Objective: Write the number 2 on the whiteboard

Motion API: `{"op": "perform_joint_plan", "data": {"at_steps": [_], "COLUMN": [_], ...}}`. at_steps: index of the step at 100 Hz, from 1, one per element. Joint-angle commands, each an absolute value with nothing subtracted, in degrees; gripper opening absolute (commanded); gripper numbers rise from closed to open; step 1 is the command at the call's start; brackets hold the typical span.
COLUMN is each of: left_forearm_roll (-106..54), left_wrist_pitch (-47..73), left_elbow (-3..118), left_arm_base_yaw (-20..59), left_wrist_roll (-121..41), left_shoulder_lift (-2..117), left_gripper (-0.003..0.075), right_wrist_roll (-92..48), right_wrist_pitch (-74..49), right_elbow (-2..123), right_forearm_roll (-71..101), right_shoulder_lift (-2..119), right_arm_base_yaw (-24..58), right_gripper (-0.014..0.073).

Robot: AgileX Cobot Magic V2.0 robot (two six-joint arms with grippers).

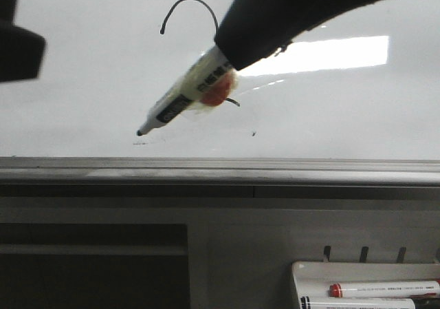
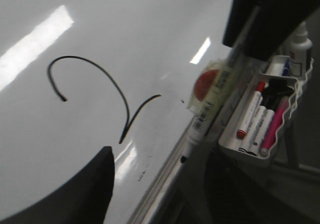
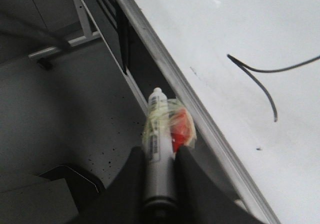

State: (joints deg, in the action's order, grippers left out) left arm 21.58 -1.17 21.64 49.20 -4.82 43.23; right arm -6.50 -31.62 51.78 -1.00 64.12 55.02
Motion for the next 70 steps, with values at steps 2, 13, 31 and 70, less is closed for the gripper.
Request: {"op": "perform_joint_plan", "data": {"at_steps": [2, 13, 31, 70], "left_forearm_roll": [23.6, 24.4, 24.7, 24.7], "left_wrist_pitch": [-9.0, -10.9, -15.4, -17.6], "left_elbow": [23.5, 24.0, 24.0, 24.0], "left_arm_base_yaw": [50.0, 49.8, 49.8, 49.8], "left_wrist_roll": [-4.6, -4.6, -4.6, -4.6], "left_shoulder_lift": [48.3, 53.3, 57.4, 57.7], "left_gripper": [0.0365, 0.0365, 0.0365, 0.0153], "right_wrist_roll": [-6.9, -6.9, -6.9, -6.9], "right_wrist_pitch": [-28.3, -28.7, -29.6, -30.0], "right_elbow": [55.2, 55.9, 55.9, 55.9], "right_forearm_roll": [-1.6, -1.4, 0.0, 0.6], "right_shoulder_lift": [63.7, 63.7, 63.8, 63.8], "right_arm_base_yaw": [56.7, 57.9, 58.5, 58.5], "right_gripper": [-0.0060, -0.0060, -0.0060, -0.0060]}}
